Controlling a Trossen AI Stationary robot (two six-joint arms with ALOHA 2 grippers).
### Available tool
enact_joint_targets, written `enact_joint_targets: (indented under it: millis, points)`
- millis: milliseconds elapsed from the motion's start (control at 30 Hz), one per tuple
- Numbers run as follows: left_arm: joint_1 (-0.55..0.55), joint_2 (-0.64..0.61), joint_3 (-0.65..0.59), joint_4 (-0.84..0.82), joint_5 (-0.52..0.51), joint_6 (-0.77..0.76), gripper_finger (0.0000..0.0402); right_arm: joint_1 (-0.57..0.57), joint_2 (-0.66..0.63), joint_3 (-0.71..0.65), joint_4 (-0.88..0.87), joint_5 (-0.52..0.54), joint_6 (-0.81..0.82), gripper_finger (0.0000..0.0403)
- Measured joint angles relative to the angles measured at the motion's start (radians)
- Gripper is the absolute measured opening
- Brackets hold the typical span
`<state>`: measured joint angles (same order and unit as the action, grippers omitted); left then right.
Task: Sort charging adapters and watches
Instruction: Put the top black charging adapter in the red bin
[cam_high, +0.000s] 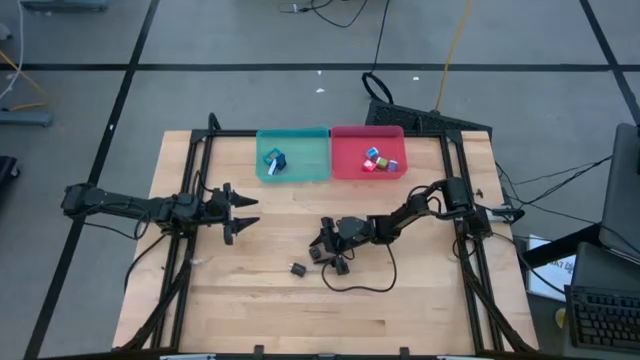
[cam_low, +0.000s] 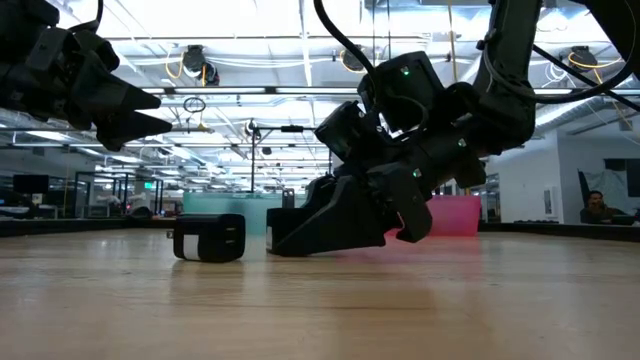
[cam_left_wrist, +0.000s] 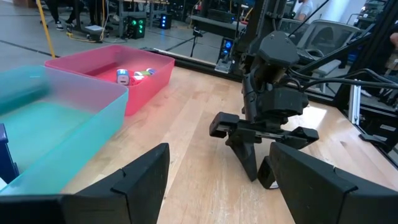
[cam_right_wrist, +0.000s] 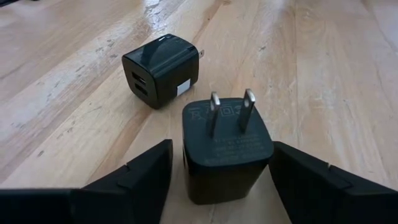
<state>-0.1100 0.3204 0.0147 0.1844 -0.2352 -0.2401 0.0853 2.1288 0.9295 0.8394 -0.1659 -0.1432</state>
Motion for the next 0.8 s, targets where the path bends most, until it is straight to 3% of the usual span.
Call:
enact_joint_targets:
  millis: [800]
  points:
    - [0.0,0.0,0.0,0.0,0.0,0.0,0.0278,-0.001,0.0,0.0,0.001,-0.048,0.0,0.0174]
